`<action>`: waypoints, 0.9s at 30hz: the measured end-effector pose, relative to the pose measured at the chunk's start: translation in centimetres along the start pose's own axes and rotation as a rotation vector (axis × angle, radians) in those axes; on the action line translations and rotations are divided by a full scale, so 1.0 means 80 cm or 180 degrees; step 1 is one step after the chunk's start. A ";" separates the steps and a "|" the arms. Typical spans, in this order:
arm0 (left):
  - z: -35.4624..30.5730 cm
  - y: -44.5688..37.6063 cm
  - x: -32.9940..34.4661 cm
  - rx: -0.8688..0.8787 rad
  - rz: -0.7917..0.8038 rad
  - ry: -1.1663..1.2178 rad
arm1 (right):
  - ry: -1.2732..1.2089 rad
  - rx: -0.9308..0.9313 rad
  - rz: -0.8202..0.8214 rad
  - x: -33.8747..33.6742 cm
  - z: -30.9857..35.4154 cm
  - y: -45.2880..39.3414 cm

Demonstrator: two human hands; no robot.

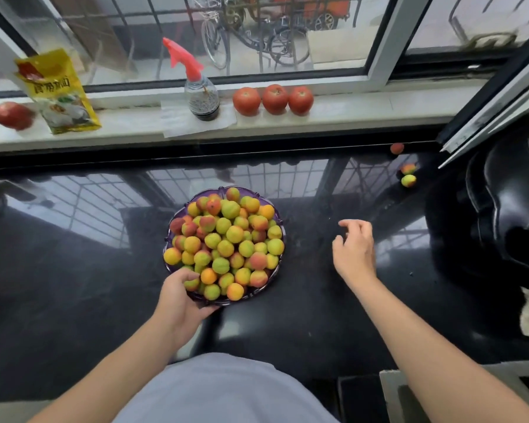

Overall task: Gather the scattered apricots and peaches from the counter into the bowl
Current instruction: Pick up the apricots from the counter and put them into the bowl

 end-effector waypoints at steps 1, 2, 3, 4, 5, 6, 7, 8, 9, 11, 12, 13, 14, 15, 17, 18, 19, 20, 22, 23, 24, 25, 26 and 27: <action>-0.001 -0.002 0.002 0.0011 -0.0002 0.0040 | 0.0273 0.0039 0.0033 -0.007 -0.012 -0.023; -0.002 -0.002 0.003 0.0016 -0.0018 0.0071 | 0.0538 0.0049 0.0055 -0.015 -0.023 -0.044; -0.002 -0.002 0.005 0.0021 -0.0049 0.0091 | 0.0743 0.0075 0.0078 -0.021 -0.033 -0.063; -0.003 -0.003 0.007 0.0023 -0.0084 0.0111 | 0.0861 0.0143 0.0089 -0.028 -0.043 -0.082; -0.003 -0.004 0.009 0.0028 -0.0108 0.0117 | 0.0924 0.0236 0.0078 -0.034 -0.052 -0.099; -0.003 -0.005 0.011 0.0033 -0.0118 0.0111 | 0.0965 0.0318 0.0050 -0.039 -0.060 -0.116; -0.003 -0.006 0.012 0.0032 -0.0132 0.0089 | 0.0991 0.0385 0.0006 -0.046 -0.066 -0.130; -0.003 -0.006 0.013 0.0025 -0.0157 0.0074 | 0.1031 0.0435 -0.0046 -0.052 -0.070 -0.142; -0.004 -0.007 0.013 0.0021 -0.0195 0.0067 | 0.1058 0.0486 -0.0080 -0.057 -0.074 -0.155; -0.007 -0.007 0.013 0.0028 -0.0229 0.0016 | 0.1071 0.0593 -0.0078 -0.065 -0.081 -0.173; -0.008 -0.008 0.012 0.0031 -0.0220 -0.0011 | 0.1075 0.0636 -0.0058 -0.067 -0.085 -0.180; -0.008 -0.008 0.012 0.0026 -0.0214 -0.0030 | 0.1076 0.0683 -0.0022 -0.068 -0.090 -0.185; -0.008 -0.008 0.012 0.0026 -0.0224 -0.0039 | 0.1072 0.0726 0.0026 -0.067 -0.094 -0.189; -0.008 -0.009 0.012 0.0030 -0.0229 -0.0058 | 0.1076 0.0773 0.0061 -0.066 -0.099 -0.192; -0.008 -0.009 0.011 0.0047 -0.0227 -0.0081 | 0.1091 0.0845 0.0051 -0.062 -0.105 -0.193; -0.007 -0.010 0.011 0.0056 -0.0227 -0.0082 | 0.1093 0.0838 0.0019 -0.061 -0.108 -0.192; -0.007 -0.012 0.010 0.0064 -0.0225 -0.0081 | 0.1097 0.0806 -0.0007 -0.059 -0.107 -0.190; -0.007 -0.013 0.009 0.0067 -0.0213 -0.0076 | 0.1065 0.0774 -0.0037 -0.057 -0.106 -0.187; -0.006 -0.015 0.008 0.0073 -0.0194 -0.0052 | 0.0924 0.0717 -0.0145 -0.050 -0.096 -0.173; -0.005 -0.016 0.006 0.0073 -0.0177 -0.0040 | 0.0877 0.0591 -0.0205 -0.045 -0.088 -0.163; -0.004 -0.017 0.005 0.0067 -0.0151 -0.0029 | 0.0844 0.0372 -0.0262 -0.038 -0.077 -0.149; -0.004 -0.018 0.004 0.0059 -0.0127 -0.0019 | 0.0771 0.0133 -0.0307 -0.029 -0.065 -0.132; -0.004 -0.019 0.001 0.0059 -0.0108 -0.0013 | 0.0621 -0.0049 -0.0342 -0.020 -0.051 -0.113; -0.003 -0.020 0.000 0.0053 -0.0094 -0.0012 | 0.0387 -0.0116 -0.0354 -0.013 -0.036 -0.091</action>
Point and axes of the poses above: each hand's wrist, its own y-axis away from the middle knuckle, its own x-axis out of the palm, z = x × y, the point moved 3 cm from there along -y, towards the middle knuckle, and after that the axes turned 11 degrees about -x, right-handed, at the moved point
